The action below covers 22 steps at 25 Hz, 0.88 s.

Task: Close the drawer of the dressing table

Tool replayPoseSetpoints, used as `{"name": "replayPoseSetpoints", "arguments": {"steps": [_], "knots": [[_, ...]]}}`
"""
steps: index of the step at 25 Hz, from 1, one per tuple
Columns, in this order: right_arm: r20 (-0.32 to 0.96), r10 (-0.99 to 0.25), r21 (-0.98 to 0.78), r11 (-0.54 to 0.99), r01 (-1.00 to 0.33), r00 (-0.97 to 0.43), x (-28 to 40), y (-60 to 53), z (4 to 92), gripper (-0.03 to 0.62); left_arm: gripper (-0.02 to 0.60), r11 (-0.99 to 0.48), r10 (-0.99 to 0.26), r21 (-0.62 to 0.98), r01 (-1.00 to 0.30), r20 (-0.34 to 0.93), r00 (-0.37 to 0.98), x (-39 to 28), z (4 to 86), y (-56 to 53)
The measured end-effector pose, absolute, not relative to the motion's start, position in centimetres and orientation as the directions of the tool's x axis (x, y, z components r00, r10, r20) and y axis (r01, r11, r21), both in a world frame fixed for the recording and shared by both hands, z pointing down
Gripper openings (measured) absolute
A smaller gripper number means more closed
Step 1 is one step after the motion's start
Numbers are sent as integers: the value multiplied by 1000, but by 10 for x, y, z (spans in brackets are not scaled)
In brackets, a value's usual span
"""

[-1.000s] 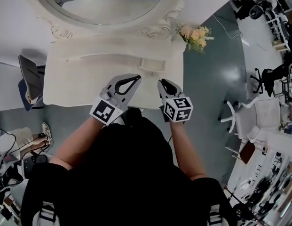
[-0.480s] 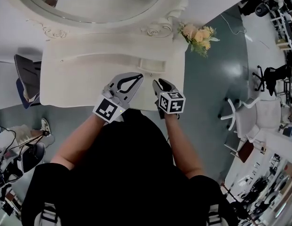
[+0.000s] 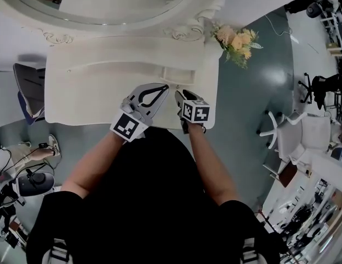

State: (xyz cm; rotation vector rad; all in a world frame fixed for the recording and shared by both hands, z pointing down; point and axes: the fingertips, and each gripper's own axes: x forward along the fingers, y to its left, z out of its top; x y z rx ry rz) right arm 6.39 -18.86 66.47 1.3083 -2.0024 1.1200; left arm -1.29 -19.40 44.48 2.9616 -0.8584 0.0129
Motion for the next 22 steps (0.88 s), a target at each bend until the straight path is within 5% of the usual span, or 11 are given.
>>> {"name": "replayPoseSetpoints", "arguments": {"steps": [22], "knots": [[808, -406, -426, 96, -899, -426, 59, -208, 719, 121, -8, -821, -562, 75, -566, 76, 824, -1, 473, -215]]}}
